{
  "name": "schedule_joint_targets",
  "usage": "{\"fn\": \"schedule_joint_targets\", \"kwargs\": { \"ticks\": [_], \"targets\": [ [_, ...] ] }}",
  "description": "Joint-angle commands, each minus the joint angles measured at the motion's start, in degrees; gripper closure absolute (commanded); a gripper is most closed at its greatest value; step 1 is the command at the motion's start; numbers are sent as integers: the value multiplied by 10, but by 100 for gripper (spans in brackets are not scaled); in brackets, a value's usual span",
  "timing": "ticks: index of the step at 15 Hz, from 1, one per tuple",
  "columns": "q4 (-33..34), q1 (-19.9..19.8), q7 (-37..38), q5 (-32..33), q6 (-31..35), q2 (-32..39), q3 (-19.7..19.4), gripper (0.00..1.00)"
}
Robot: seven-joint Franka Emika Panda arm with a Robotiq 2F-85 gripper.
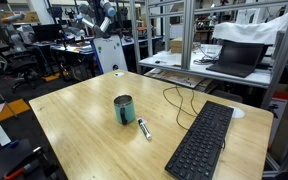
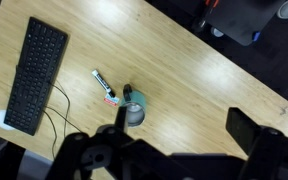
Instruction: Pick the marker and put it in the cup
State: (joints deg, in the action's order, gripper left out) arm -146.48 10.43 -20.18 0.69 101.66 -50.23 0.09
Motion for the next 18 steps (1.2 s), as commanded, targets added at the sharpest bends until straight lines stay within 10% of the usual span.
{"fn": "schedule_joint_targets", "kwargs": {
  "ticks": [1, 8, 18],
  "targets": [
    [38, 18, -52, 13, 77, 113, -14, 0],
    [157, 22, -215, 7, 99, 286, -23, 0],
    [156, 6, -231, -3, 108, 294, -7, 0]
  ]
}}
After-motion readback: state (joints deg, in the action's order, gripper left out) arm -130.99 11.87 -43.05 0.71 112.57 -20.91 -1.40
